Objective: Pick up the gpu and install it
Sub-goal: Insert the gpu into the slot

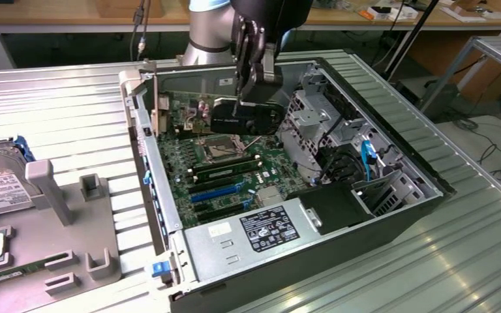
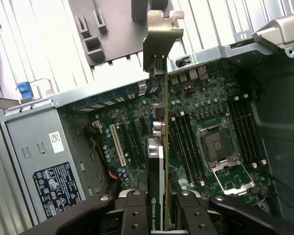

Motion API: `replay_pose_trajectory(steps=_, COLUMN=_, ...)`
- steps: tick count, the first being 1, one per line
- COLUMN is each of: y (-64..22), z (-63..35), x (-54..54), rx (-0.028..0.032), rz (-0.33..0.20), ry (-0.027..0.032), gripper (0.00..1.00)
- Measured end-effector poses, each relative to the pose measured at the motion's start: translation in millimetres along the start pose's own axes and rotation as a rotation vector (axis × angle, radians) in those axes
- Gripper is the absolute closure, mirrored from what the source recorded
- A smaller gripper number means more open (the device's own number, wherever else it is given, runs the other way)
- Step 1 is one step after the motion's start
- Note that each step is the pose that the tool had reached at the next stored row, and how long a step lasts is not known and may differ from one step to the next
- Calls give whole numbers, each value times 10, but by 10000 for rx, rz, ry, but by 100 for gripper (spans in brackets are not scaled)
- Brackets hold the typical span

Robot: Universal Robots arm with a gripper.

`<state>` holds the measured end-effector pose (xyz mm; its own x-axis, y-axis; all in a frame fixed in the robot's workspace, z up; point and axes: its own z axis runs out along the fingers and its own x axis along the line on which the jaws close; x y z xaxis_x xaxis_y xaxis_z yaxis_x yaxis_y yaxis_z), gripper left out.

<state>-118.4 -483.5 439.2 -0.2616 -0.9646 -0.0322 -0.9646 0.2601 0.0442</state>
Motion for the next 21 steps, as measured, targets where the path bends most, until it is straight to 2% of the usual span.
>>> replay_pose_trajectory(steps=2, y=0, z=0, x=0, rx=-17, rz=-523, ry=24, gripper=73)
replay_pose_trajectory(steps=10, y=0, z=0, x=0, rx=-57, rz=-1773, ry=78, gripper=73)
replay_pose_trajectory(steps=21, y=0, z=0, x=0, rx=-133, rz=-4132, ry=183, gripper=73)
